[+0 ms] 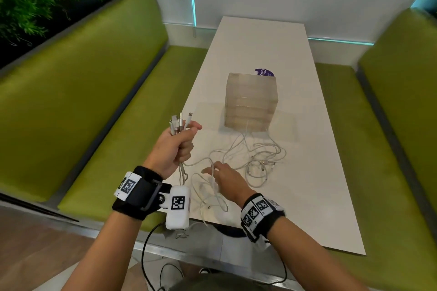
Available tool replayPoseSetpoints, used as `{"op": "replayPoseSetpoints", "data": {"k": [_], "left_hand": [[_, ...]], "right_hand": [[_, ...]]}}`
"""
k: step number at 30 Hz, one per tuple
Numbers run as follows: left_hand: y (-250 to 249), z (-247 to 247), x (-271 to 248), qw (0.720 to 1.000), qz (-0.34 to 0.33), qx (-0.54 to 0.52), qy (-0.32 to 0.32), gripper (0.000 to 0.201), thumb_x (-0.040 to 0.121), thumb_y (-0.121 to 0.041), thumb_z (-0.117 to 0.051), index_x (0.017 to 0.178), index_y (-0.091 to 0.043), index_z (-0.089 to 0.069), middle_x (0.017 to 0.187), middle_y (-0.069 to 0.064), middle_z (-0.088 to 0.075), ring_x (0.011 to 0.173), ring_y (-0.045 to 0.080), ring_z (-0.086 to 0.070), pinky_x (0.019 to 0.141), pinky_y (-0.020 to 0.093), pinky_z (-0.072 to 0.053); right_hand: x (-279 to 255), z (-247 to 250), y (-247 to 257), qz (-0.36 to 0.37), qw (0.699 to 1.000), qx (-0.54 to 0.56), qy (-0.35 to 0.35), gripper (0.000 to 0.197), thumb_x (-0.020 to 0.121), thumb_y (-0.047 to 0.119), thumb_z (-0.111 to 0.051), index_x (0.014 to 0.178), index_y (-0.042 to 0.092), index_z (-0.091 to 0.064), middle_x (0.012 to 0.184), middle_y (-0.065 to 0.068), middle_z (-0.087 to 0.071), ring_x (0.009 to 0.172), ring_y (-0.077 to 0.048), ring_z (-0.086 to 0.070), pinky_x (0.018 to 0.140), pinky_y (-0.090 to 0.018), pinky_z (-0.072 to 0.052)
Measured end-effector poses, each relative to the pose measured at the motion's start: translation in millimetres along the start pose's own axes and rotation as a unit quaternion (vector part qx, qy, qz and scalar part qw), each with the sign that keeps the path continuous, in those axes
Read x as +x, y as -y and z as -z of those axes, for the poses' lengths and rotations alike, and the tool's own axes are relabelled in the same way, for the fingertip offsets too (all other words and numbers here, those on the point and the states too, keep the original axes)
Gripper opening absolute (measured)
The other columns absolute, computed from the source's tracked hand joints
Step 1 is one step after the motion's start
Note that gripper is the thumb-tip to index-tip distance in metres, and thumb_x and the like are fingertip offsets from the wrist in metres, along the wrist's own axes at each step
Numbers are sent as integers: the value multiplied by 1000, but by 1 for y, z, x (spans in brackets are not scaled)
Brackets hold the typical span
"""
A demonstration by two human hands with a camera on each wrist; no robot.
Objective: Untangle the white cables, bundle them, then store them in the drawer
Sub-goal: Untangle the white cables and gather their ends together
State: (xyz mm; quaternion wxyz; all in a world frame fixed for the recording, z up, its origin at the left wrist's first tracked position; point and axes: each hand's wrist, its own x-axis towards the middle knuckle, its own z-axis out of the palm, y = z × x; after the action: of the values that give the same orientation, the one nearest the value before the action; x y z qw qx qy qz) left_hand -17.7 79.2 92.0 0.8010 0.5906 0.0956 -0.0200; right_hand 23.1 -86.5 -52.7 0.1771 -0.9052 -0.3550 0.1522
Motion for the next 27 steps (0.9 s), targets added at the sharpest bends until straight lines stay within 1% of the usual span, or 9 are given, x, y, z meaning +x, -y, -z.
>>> {"op": "replayPoseSetpoints", "data": {"k": [3, 7, 9, 13, 16, 19, 21, 23, 27], "left_hand": [[-4, 3, -5, 1000, 9, -2, 25, 17, 98, -10, -43, 88, -11, -57, 48, -11, -22, 36, 3, -16, 34, 15, -13], [-4, 9, -7, 1000, 11, 7, 25, 18, 99, -15, -43, 88, -11, -56, 51, -9, -21, 39, 4, -14, 36, 19, -10], [-1, 13, -5, 1000, 11, 4, 4, 22, 100, -17, -41, 86, -10, -56, 50, -9, -22, 40, 4, -14, 36, 19, -10], [6, 17, -2, 999, 12, -18, -34, 27, 102, -20, -39, 85, -9, -57, 50, -7, -33, 39, 5, -21, 38, 19, -12], [12, 15, 2, 998, 26, 7, -61, 28, 102, -23, -40, 85, -9, -58, 58, -1, -53, 43, 8, -41, 38, 15, -22], [18, 12, 7, 996, 43, 19, -70, 28, 103, -22, -38, 89, -5, -57, 71, 6, -69, 55, 13, -64, 36, 15, -26], [24, 7, 11, 996, 53, 10, -69, 31, 103, -22, -36, 95, -1, -58, 85, 13, -74, 74, 20, -72, 44, 19, -46], [30, -1, 16, 997, 54, 3, -62, 34, 104, -22, -36, 105, 4, -58, 102, 19, -71, 93, 26, -71, 70, 32, -59], [36, -21, 19, 998, 51, -5, -21, 36, 102, -24, -39, 117, 2, -59, 112, 17, -69, 100, 24, -68, 90, 36, -55]], "right_hand": [[19, -6, 12, 126, 987, -83, 52, 75, 82, -11, -52, 142, 34, -40, 151, -13, -33, 120, -36, -42, 91, -46, -42], [30, -7, 26, 186, 974, -106, 75, 31, 86, 4, -58, 111, 17, -70, 144, -7, -47, 126, -34, -40, 95, -45, -39], [32, 3, 22, 180, 975, -122, 44, 20, 85, 9, -60, 99, 13, -74, 128, -6, -61, 118, -33, -46, 91, -42, -37], [32, 40, 4, 72, 986, -144, 40, 19, 89, 20, -60, 102, 18, -74, 110, -7, -68, 108, -30, -55, 85, -35, -36], [26, 76, -9, -74, 996, -45, 38, 24, 88, 30, -62, 99, 13, -73, 100, -10, -71, 95, -28, -64, 74, -31, -43], [14, 102, -18, -159, 976, 127, -81, 24, 88, 31, -63, 87, 9, -73, 80, -6, -71, 73, -22, -65, 68, -34, -50], [3, 110, -11, -166, 932, 262, -186, 23, 91, 26, -61, 82, 7, -70, 71, -4, -67, 62, -17, -61, 63, -34, -52], [-10, 115, 9, -139, 891, 367, -228, 16, 91, 22, -60, 83, 12, -69, 68, 1, -64, 59, -12, -60, 57, -28, -52], [-24, 114, 40, -84, 871, 431, -222, 9, 88, 16, -64, 85, 13, -72, 69, 0, -65, 52, -14, -61, 53, -29, -53]]}}
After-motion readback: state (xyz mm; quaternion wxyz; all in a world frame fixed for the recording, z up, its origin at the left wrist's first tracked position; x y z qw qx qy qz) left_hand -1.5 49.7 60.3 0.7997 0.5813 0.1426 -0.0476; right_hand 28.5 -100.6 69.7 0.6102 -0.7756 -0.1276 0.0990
